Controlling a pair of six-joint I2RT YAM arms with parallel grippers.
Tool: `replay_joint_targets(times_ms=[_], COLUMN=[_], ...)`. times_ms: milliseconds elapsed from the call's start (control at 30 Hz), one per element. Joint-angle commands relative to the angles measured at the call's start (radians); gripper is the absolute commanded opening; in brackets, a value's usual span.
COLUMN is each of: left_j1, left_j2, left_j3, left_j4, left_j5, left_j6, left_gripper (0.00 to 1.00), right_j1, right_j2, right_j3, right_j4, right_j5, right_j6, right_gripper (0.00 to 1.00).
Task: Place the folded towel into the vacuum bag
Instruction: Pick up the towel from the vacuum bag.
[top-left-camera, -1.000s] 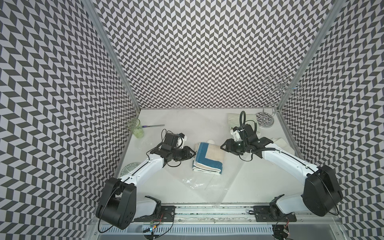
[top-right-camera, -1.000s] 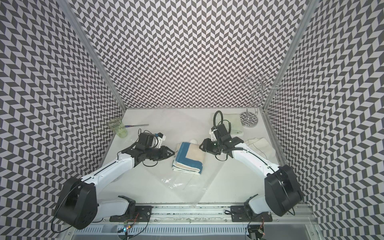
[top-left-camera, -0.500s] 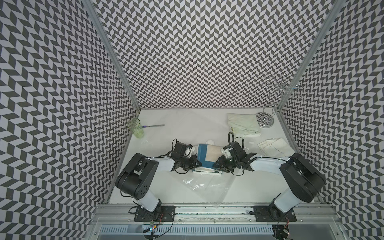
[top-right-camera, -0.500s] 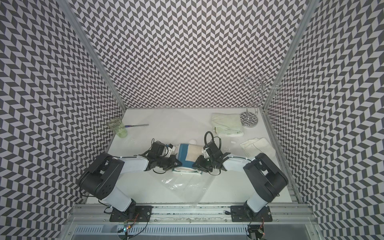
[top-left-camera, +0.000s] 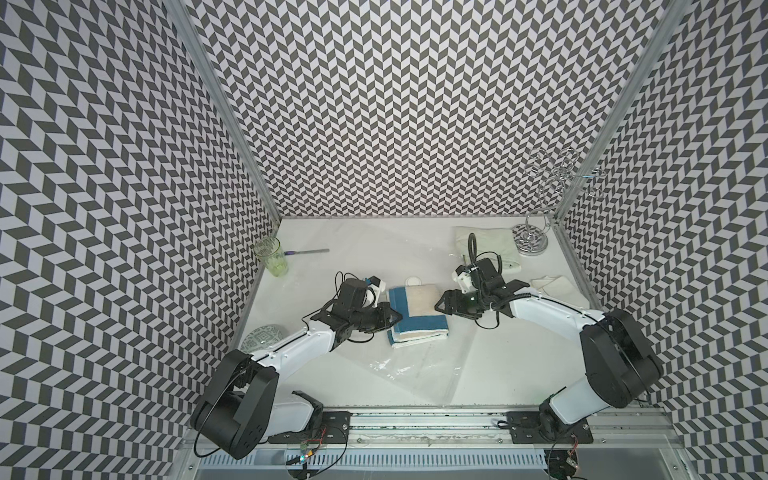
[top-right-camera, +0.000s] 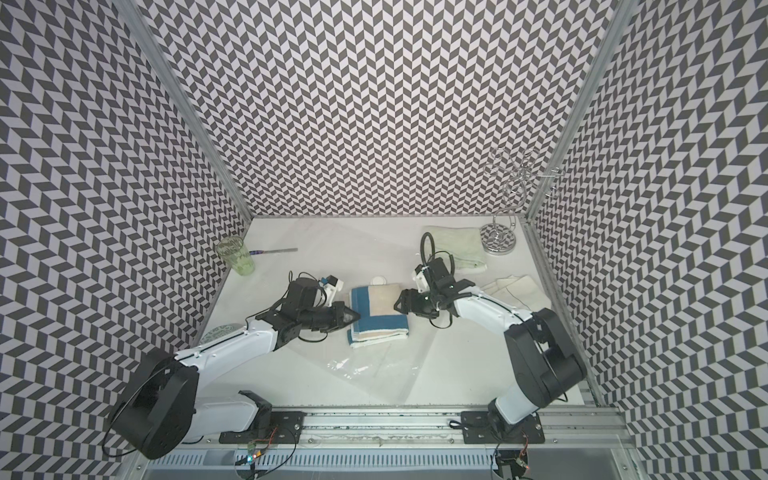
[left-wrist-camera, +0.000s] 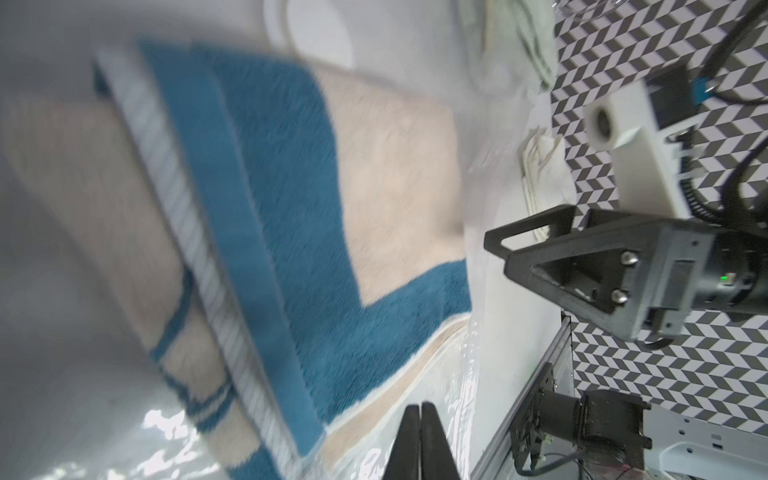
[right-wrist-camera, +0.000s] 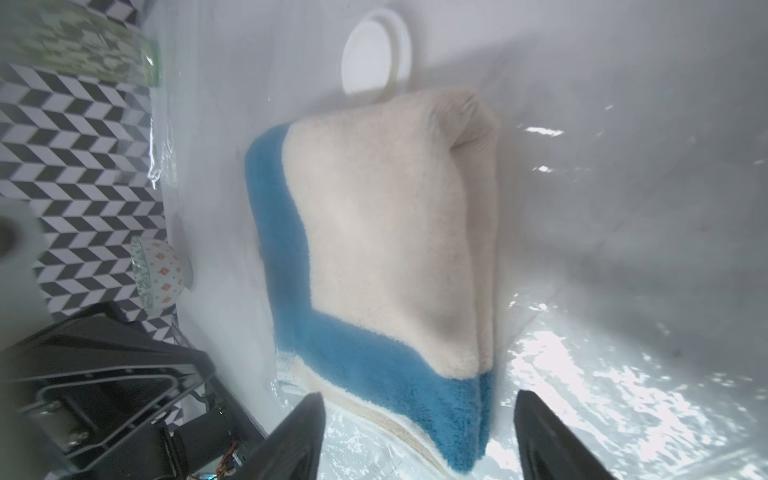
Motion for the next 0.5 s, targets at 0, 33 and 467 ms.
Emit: replay_joint_targets(times_ms=[0,33,467], left_j1=[-0.010,-0.016,-0.023], left_j2=[0.115,0.151,0.404], left_j3=[0.096,0.114,0.059], left_j4=[0.016,0.039,0.228], left_j5=[-0.007,-0.002,0.004], left_j6=[0.028,0.022,-0.020], left_gripper=[0.03,0.02,0.00], right_j1=[0.002,0.003,0.032], right_j2=[0.051,0.062,0.204], right_j3=[-0.008,-0.013,-0.069], right_j4=[0.066,0.090,0.228], right_j5=[-0.087,-0.105,-0.079], right_j6=[-0.024,-0.012,0.060], right_gripper=[0.75,0.75,0.58])
